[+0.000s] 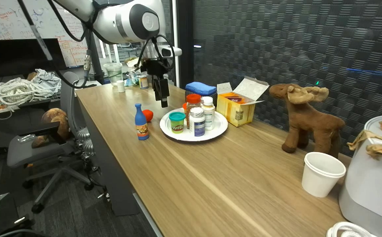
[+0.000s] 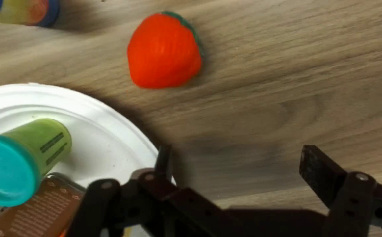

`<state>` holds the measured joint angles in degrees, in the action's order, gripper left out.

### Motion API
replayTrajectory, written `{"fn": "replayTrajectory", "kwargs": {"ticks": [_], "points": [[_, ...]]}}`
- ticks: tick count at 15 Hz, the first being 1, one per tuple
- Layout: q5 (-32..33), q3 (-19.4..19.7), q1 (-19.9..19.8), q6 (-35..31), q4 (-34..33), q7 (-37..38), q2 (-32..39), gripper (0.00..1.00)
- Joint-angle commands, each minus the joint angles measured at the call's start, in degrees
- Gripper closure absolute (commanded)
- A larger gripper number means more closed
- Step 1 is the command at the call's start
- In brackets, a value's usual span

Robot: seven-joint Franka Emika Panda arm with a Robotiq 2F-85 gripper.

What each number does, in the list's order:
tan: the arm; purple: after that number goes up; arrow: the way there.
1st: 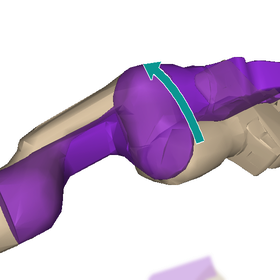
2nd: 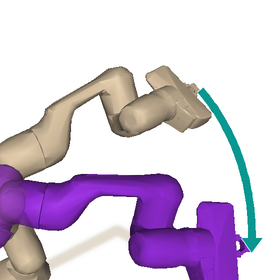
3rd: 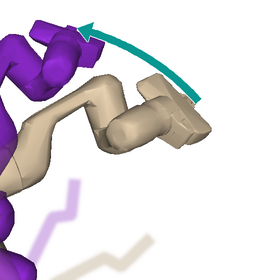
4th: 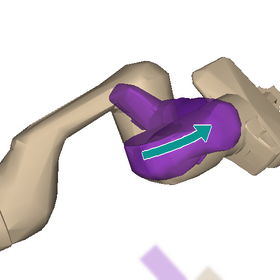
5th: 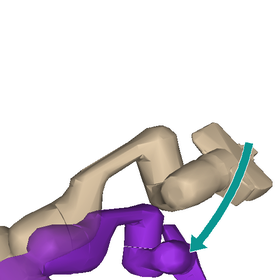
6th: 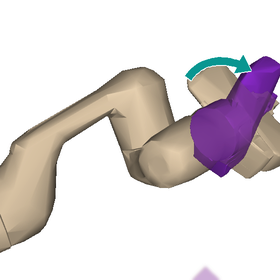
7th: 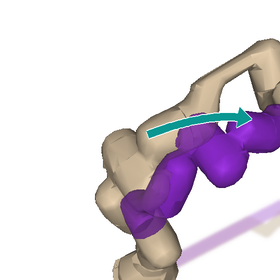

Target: Put all the items surrounding the plate on to the plate.

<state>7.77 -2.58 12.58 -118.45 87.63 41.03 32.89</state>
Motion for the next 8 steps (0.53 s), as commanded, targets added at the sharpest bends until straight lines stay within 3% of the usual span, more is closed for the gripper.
{"fn": "replayTrajectory", "kwargs": {"ticks": [1,8], "points": [[-0.44,0.81,1.53,1.49,-1.36,-1.01,-0.24,0.0],[2.5,4.25,3.95,3.29,2.12,9.48,-3.74,0.0]]}}
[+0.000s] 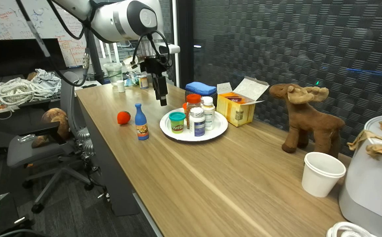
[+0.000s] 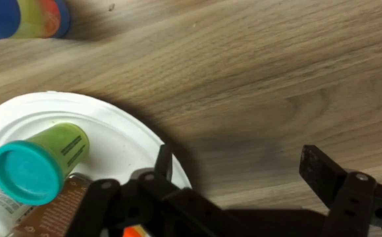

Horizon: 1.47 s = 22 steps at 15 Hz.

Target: Put all the items surrounding the plate on to the plate.

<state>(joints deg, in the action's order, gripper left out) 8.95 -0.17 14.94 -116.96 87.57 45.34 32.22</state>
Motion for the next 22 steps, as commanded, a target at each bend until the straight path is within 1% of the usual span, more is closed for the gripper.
{"fn": "replayTrajectory", "kwargs": {"ticks": [1,2,5,8,16,22], "points": [[1.13,1.93,1.57,2.6,2.29,6.33,-3.35,0.0],[-0.86,1.0,0.81,3.34,2.76,6.09,-4.12,0.0],[-3.21,-0.34,0.22,4.25,3.68,5.91,-5.75,0.0],[-5.27,-1.58,0.3,3.05,5.72,5.32,-7.58,0.0],[-5.78,-3.34,1.06,0.86,12.67,7.5,-10.78,0.0],[-5.94,-3.66,0.92,-0.33,15.94,9.12,-11.71,0.0]]}}
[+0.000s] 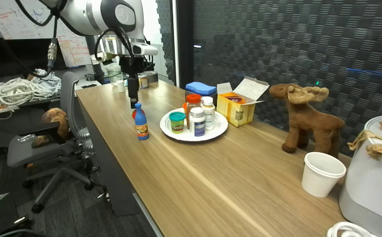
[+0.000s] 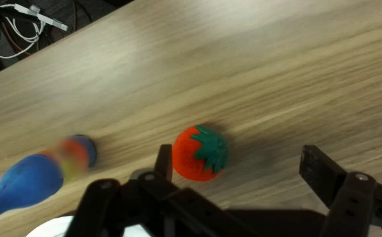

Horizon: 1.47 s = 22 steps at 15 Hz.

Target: Put all the items surrounding the plate on to the plate.

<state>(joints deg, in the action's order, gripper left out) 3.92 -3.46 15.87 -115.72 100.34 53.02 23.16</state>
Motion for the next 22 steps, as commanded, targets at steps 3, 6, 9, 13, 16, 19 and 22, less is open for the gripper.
{"fn": "replayTrajectory", "kwargs": {"ticks": [3,6,9,13,16,19,22], "points": [[-1.1,-0.36,-0.15,-1.94,4.4,2.24,-3.05,0.0],[-1.49,-0.33,-0.64,-2.49,4.98,2.36,-2.82,0.0],[-3.14,-0.57,-1.48,-2.78,4.92,1.11,-1.98,0.0],[-4.1,-0.28,-2.08,-3.37,5.29,0.84,-1.64,0.0],[-4.09,-0.21,-2.68,-4.08,5.09,0.25,-1.18,0.0],[-4.99,-0.53,-3.17,-4.19,4.66,-0.91,-0.52,0.26],[-6.29,-0.82,-3.24,-3.89,4.73,-2.25,-0.29,0.5]]}}
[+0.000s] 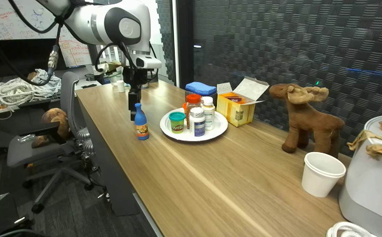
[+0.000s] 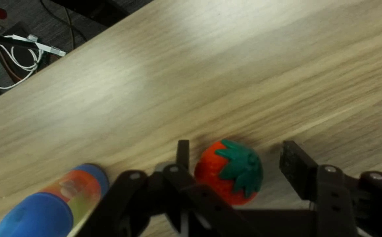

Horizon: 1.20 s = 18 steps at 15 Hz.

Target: Put all the items surrounding the plate on to the plate.

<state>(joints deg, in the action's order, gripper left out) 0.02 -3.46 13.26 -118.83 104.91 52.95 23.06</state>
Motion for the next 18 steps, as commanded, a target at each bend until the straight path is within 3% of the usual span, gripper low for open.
{"fn": "replayTrajectory", "kwargs": {"ticks": [1,7,11,12,13,18], "points": [[-3.13,-0.88,-0.62,-0.85,0.26,-2.42,-0.24,0.58],[-1.35,0.17,0.48,0.24,-0.15,-0.6,-1.1,1.0],[-0.28,0.14,0.49,0.69,-0.54,-0.94,-1.21,1.0],[-0.29,0.06,0.46,0.66,-0.56,-1.16,-1.27,0.74],[-0.19,0.01,0.47,0.71,-0.6,-1.38,-1.35,0.73],[3.04,0.4,1.01,0.93,-1.43,-1.33,-1.22,0.37]]}}
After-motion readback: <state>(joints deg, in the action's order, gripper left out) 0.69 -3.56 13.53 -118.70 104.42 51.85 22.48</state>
